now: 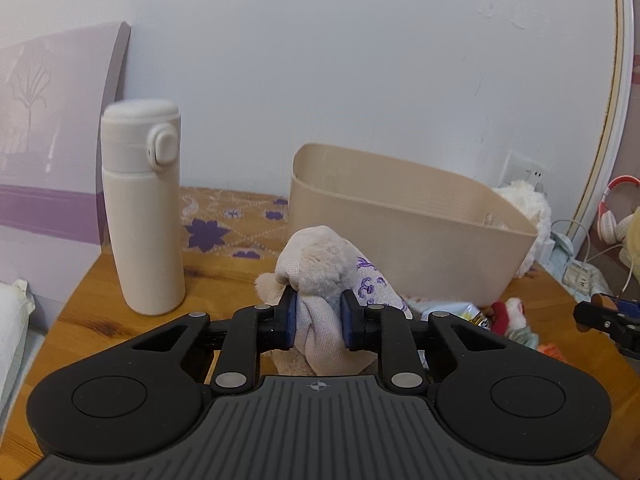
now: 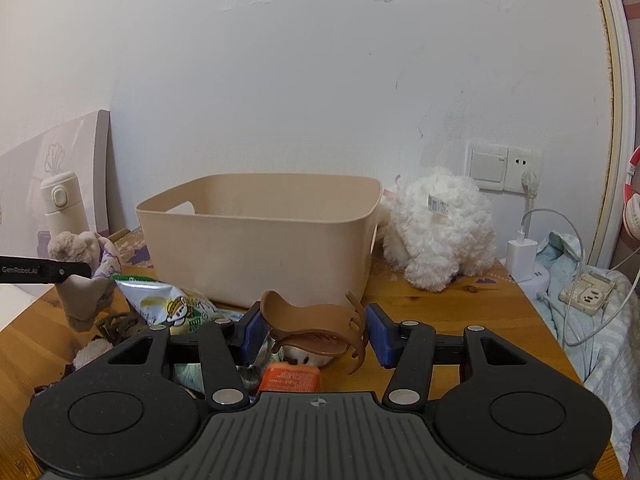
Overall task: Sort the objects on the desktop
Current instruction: 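Lift the pink plush and brown hair clip and carry both toward the beige bin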
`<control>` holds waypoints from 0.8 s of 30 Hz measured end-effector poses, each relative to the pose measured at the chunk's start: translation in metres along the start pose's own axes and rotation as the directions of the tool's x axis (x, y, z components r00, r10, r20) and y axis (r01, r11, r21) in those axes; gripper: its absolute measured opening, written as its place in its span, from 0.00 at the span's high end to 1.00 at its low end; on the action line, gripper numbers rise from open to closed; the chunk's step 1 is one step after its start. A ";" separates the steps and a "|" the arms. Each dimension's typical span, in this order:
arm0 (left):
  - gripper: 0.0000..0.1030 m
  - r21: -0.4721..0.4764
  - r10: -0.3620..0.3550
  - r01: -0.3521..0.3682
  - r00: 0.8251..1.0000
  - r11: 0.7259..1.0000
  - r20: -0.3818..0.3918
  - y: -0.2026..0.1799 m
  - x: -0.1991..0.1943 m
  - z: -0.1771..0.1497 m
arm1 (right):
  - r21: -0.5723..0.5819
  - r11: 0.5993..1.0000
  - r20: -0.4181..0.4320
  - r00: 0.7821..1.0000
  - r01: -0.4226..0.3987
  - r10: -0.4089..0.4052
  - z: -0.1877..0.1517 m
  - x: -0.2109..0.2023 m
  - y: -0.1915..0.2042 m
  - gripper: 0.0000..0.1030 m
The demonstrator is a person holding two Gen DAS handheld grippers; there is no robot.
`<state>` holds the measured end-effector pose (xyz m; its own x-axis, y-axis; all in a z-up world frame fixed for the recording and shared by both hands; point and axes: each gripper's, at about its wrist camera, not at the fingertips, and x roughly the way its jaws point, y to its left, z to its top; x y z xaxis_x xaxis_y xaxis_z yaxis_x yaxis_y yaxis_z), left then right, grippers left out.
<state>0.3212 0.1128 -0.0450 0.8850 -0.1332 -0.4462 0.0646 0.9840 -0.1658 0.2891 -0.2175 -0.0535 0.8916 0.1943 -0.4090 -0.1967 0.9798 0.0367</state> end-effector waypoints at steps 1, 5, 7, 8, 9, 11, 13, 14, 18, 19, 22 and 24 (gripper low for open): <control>0.79 0.003 0.001 -0.001 1.000 1.000 0.008 0.000 -0.003 0.002 | -0.002 1.000 0.006 1.000 0.000 0.000 0.003 -0.001 0.000 0.51; 0.79 0.014 0.005 -0.006 0.999 1.000 0.040 -0.002 -0.011 0.014 | -0.006 1.000 0.036 0.999 0.000 0.000 0.014 -0.003 0.001 0.51; 0.79 0.018 0.002 -0.003 0.998 1.000 0.056 -0.002 -0.014 0.021 | -0.006 1.000 0.052 0.999 0.006 -0.006 0.021 -0.002 0.000 0.51; 0.79 0.019 0.003 -0.004 0.998 1.000 0.067 -0.003 -0.015 0.026 | -0.007 1.000 0.057 0.998 0.009 -0.009 0.024 -0.002 0.000 0.51; 0.79 0.021 0.002 -0.004 0.997 1.000 0.075 -0.003 -0.014 0.031 | -0.008 1.000 0.061 0.998 0.011 -0.011 0.026 0.000 -0.001 0.51; 0.79 0.028 0.000 -0.003 0.995 1.000 0.097 -0.005 -0.015 0.042 | -0.015 1.000 0.065 0.998 0.019 -0.018 0.034 0.003 -0.001 0.51; 0.79 0.041 0.004 -0.009 0.993 0.999 0.115 -0.009 -0.013 0.051 | -0.010 1.000 0.064 0.998 0.028 -0.027 0.039 0.008 -0.004 0.51; 0.79 0.046 0.008 -0.014 0.993 0.999 0.121 -0.010 -0.012 0.055 | -0.002 1.000 0.066 0.997 0.027 -0.027 0.042 0.010 -0.006 0.51; 0.79 0.066 0.012 -0.020 0.991 0.998 0.134 -0.016 -0.001 0.072 | 0.018 1.000 0.077 0.997 0.025 -0.026 0.053 0.019 -0.013 0.51; 0.79 0.074 0.013 -0.023 0.991 0.997 0.136 -0.019 0.001 0.075 | 0.019 0.999 0.080 0.996 0.027 -0.028 0.056 0.021 -0.014 0.51; 0.79 0.097 0.021 -0.036 0.989 0.995 0.149 -0.028 0.009 0.084 | 0.036 0.999 0.082 0.996 0.031 -0.033 0.064 0.032 -0.019 0.51; 0.79 0.111 0.023 -0.040 0.988 0.993 0.155 -0.035 0.018 0.090 | 0.047 0.998 0.085 0.996 0.029 -0.033 0.071 0.039 -0.022 0.51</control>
<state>0.3763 0.0870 0.0322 0.9470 -0.0911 -0.3081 0.0799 0.9956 -0.0487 0.3569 -0.2279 -0.0058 0.9291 0.1649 -0.3311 -0.1510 0.9862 0.0674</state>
